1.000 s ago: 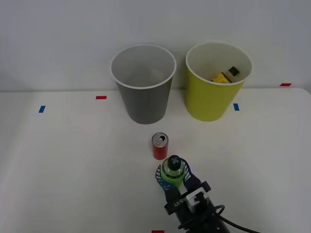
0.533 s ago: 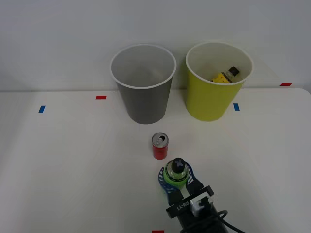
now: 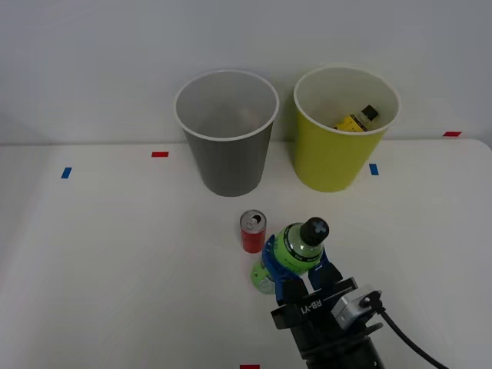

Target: Put cans in the gray bin, plastic bottles in the light green bin

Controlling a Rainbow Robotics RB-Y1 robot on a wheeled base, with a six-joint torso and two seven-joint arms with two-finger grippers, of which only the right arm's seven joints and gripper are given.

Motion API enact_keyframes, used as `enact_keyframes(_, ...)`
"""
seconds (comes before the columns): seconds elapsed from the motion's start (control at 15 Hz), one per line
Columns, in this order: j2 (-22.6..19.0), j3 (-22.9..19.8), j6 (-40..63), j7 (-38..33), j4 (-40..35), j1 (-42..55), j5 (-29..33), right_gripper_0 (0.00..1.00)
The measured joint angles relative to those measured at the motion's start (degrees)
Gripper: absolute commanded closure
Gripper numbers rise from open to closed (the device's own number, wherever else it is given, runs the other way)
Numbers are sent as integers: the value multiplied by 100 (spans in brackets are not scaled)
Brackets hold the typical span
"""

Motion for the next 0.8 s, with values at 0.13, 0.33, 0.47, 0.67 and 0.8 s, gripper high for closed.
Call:
enact_keyframes(0.13,33,-275,417,-1,-537,-29,-314,100)
enact_keyframes(0.33,304,-797,887,-3,-972,-344,-815,100)
enact_keyframes(0.47,533,-1076,957,0,-1012,-738,-1185,100)
enact_keyframes(0.67,859,-1601,1229,34,-1016,-1420,-1770,100)
enact_keyframes(0.8,1067,-2069,1587,56,-1015,-1797,-2139,100)
